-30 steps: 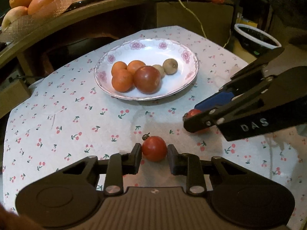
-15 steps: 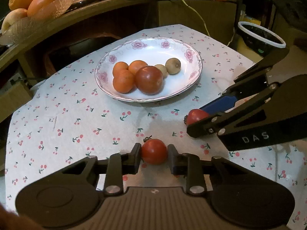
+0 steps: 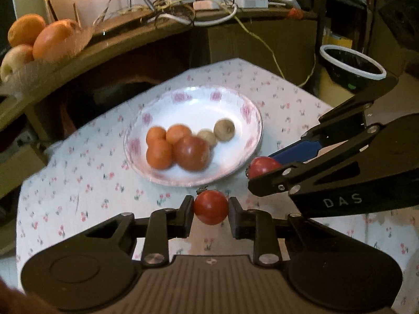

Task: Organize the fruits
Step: 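Carry both red tomatoes in both tools over the white plate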

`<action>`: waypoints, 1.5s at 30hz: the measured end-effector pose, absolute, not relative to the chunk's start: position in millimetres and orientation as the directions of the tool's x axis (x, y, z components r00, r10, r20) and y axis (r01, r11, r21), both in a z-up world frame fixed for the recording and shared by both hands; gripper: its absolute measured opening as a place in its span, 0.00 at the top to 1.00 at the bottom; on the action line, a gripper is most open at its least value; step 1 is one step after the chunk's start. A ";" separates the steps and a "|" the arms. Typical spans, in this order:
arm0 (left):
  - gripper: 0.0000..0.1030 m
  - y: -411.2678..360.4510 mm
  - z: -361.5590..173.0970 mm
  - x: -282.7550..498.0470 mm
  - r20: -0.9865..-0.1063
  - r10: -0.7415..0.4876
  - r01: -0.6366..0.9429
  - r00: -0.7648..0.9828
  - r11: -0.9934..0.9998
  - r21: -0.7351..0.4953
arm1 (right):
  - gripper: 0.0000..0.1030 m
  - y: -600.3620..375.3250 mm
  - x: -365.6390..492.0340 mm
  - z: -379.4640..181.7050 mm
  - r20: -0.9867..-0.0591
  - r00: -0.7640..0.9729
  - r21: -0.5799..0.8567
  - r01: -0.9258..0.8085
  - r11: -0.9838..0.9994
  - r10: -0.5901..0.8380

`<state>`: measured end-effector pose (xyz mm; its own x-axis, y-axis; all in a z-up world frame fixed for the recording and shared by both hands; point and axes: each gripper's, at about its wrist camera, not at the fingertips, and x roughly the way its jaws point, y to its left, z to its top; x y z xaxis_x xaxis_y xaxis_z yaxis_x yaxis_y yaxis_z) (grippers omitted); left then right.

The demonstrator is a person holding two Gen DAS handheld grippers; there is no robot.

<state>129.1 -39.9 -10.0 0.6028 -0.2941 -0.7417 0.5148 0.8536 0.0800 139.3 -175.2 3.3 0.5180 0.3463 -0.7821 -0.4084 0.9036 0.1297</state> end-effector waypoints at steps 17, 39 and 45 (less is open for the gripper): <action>0.68 -47.3 3.3 183.4 -0.696 -0.256 0.443 0.671 0.891 0.099 | 0.74 -181.0 187.9 19.8 -0.729 0.610 0.128 -0.323 0.938 0.310; 0.67 -68.4 -18.6 222.5 -0.685 -0.260 0.454 0.680 0.883 0.116 | 0.73 -191.6 234.9 1.2 -0.750 0.610 0.110 -0.263 0.959 0.254; 0.66 -67.4 -18.4 222.4 -0.687 -0.253 0.452 0.681 0.884 0.123 | 0.72 -190.2 236.3 -0.9 -0.751 0.613 0.105 -0.259 0.960 0.248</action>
<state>222.4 -67.4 -18.4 0.6813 -0.2529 -0.6869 0.4518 0.8836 0.1227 236.3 -190.2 -0.9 0.6126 0.2478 -0.7506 -0.2592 0.9601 0.1055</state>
